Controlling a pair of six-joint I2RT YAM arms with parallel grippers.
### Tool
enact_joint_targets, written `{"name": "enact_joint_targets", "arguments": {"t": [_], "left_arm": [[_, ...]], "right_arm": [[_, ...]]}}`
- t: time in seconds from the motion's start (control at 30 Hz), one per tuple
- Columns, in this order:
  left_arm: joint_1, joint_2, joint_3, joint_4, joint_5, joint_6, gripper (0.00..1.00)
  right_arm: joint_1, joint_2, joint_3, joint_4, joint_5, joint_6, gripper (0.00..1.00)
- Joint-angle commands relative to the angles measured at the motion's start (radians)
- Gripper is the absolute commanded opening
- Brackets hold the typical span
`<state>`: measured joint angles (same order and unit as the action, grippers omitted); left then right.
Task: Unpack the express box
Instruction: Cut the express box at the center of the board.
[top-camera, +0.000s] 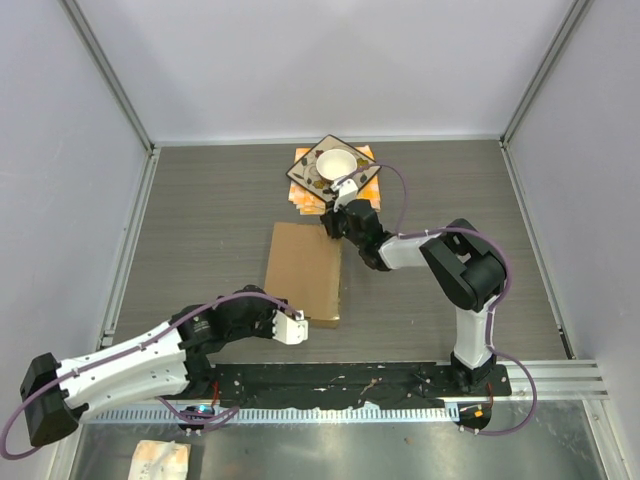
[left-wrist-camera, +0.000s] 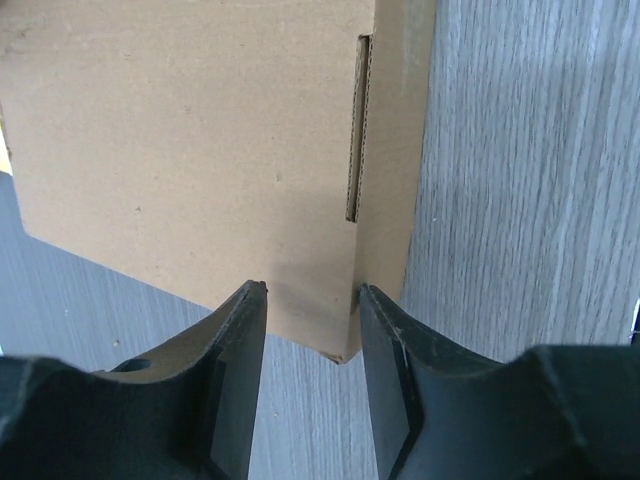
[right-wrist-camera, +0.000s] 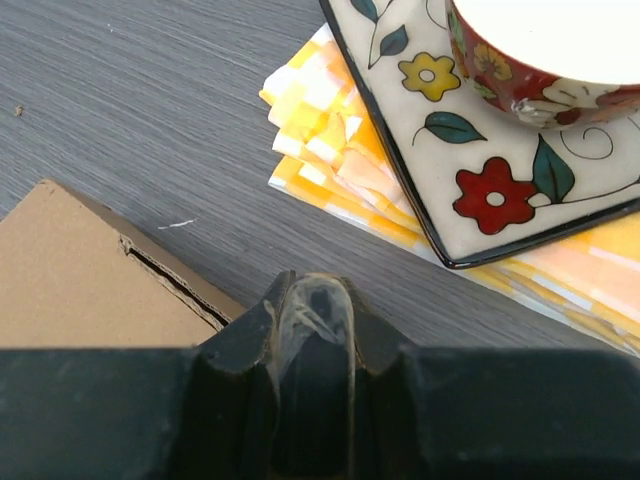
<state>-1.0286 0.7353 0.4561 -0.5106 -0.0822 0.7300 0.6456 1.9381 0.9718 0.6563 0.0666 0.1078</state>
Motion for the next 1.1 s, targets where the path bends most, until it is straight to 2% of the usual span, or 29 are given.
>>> {"name": "enact_joint_targets", "arguments": {"t": [0.0, 0.17, 0.27, 0.37, 0.47, 0.63, 0.7, 0.77, 0.83, 0.93, 1.0, 1.03, 1.07], "left_arm": [[-0.004, 0.045, 0.013, 0.106, -0.024, -0.046, 0.46], [-0.004, 0.093, -0.026, 0.086, -0.091, -0.031, 0.48], [-0.004, 0.095, -0.056, 0.095, -0.224, -0.021, 0.48], [-0.002, 0.087, -0.06, 0.069, -0.309, -0.037, 0.49], [-0.002, 0.091, -0.056, 0.038, -0.332, -0.087, 0.53], [0.015, 0.14, -0.068, 0.129, -0.36, -0.067, 0.63], [0.03, 0.209, -0.047, 0.168, -0.346, -0.078, 0.65], [0.09, 0.278, 0.022, 0.175, -0.315, -0.109, 0.68], [0.146, 0.369, 0.106, 0.158, -0.26, -0.127, 0.73], [0.157, 0.43, 0.182, 0.147, -0.219, -0.113, 0.77], [0.162, 0.484, 0.248, 0.086, -0.215, -0.138, 0.79], [0.188, 0.516, 0.332, 0.049, -0.188, -0.15, 0.79], [0.208, 0.594, 0.376, -0.033, -0.171, -0.164, 0.8]], "right_arm": [[-0.004, -0.04, -0.054, 0.063, -0.001, 0.041, 0.01], [0.005, -0.123, -0.195, 0.146, -0.001, 0.133, 0.01], [0.034, -0.192, -0.286, 0.178, 0.022, 0.165, 0.01], [0.072, -0.261, -0.379, 0.198, 0.067, 0.197, 0.01], [0.145, -0.387, -0.473, 0.19, 0.154, 0.211, 0.01], [0.293, -0.641, -0.607, 0.071, 0.35, 0.243, 0.01], [0.369, -0.724, -0.649, -0.016, 0.403, 0.283, 0.01], [0.428, -0.848, -0.674, -0.09, 0.488, 0.311, 0.01], [0.528, -0.925, -0.712, -0.188, 0.545, 0.366, 0.01], [0.658, -1.047, -0.742, -0.311, 0.633, 0.45, 0.01], [0.725, -1.096, -0.739, -0.41, 0.725, 0.477, 0.01], [0.785, -1.108, -0.731, -0.447, 0.752, 0.496, 0.01], [0.802, -1.123, -0.722, -0.484, 0.783, 0.498, 0.01]]}}
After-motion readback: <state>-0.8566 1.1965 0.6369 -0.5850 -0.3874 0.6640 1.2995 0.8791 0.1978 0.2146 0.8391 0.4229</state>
